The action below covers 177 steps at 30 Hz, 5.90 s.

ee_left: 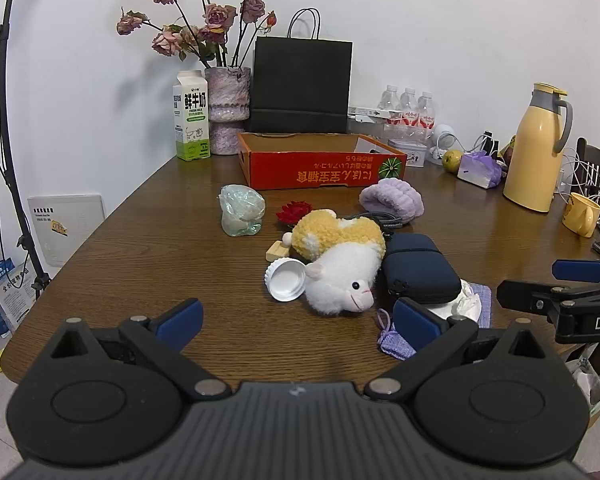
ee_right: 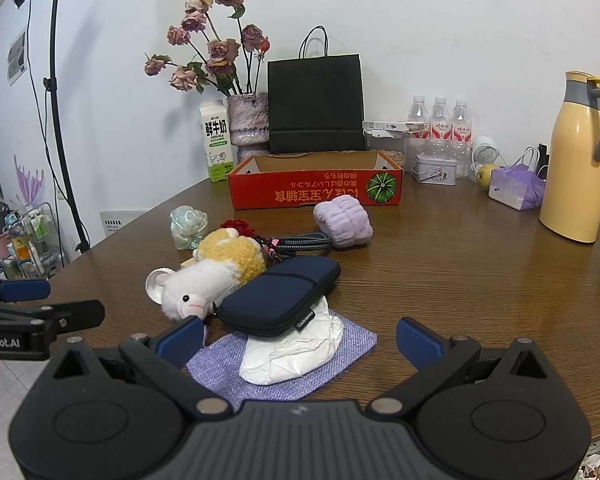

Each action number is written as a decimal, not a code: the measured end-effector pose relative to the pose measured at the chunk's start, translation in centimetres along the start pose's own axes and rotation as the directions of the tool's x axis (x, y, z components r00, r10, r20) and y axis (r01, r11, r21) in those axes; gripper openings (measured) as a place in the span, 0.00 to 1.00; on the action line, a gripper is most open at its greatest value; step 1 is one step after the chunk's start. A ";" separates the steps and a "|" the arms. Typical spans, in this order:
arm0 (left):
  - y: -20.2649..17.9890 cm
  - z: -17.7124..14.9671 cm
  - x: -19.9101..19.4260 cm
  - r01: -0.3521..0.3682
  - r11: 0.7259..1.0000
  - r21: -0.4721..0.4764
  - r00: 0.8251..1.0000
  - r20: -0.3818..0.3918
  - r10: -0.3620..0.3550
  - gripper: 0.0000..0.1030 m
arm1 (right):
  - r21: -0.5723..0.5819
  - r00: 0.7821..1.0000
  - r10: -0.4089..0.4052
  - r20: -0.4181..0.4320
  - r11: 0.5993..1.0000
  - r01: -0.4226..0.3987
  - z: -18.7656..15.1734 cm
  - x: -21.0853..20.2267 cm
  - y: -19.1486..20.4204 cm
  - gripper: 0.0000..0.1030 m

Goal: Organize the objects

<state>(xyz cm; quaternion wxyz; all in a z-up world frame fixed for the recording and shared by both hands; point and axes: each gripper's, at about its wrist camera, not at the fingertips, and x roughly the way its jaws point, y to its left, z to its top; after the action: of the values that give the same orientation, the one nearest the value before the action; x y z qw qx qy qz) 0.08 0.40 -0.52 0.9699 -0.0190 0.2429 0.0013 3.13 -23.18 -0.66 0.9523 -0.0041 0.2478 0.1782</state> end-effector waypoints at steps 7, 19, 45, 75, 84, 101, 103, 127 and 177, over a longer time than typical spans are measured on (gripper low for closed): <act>0.1 -0.1 0.0 0.008 1.000 -0.002 1.000 -0.004 -0.008 1.00 | 0.000 1.000 0.000 0.000 1.000 0.000 -0.1 0.2 0.6 1.00; 0.0 -0.1 -0.1 0.009 1.000 0.000 1.000 -0.009 -0.009 1.00 | -0.002 1.000 0.000 -0.001 1.000 0.000 0.0 -0.2 0.0 1.00; -0.1 -0.2 -0.2 0.009 1.000 0.000 1.000 -0.011 -0.009 1.00 | -0.004 1.000 -0.002 -0.005 1.000 0.002 -0.2 -0.1 -0.4 1.00; 0.4 -0.6 0.7 0.010 1.000 -0.020 0.999 -0.038 -0.010 1.00 | -0.020 0.999 -0.002 -0.048 1.000 0.001 -0.7 1.3 0.3 1.00; 0.9 -0.8 2.1 0.008 0.999 -0.032 0.997 -0.074 -0.010 1.00 | -0.028 0.996 0.003 -0.093 1.000 -0.005 -1.3 3.2 0.3 1.00; 2.4 -0.1 5.0 -0.014 0.998 -0.054 0.996 -0.089 0.009 1.00 | -0.051 0.995 0.021 -0.100 0.998 -0.026 0.5 7.5 0.9 1.00; 2.8 0.2 5.4 -0.021 0.998 -0.060 0.996 -0.086 0.016 1.00 | -0.055 0.994 0.025 -0.102 0.998 -0.030 1.1 8.2 1.1 1.00; 6.9 2.2 11.6 0.027 0.999 -0.044 0.993 -0.114 -0.032 1.00 | -0.136 0.955 -0.070 -0.289 0.990 0.031 4.4 16.7 3.0 0.93; 5.5 2.8 10.8 0.027 0.999 -0.020 0.995 -0.098 -0.029 0.14 | -0.148 0.982 0.005 -0.189 0.988 -0.033 4.3 12.8 -2.0 0.60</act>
<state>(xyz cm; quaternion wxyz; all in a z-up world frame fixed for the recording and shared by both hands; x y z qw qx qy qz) 10.86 5.94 -3.38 0.9564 -0.0316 0.2901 -0.0109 16.26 -20.35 -3.10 0.9199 -0.0903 0.3223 0.2045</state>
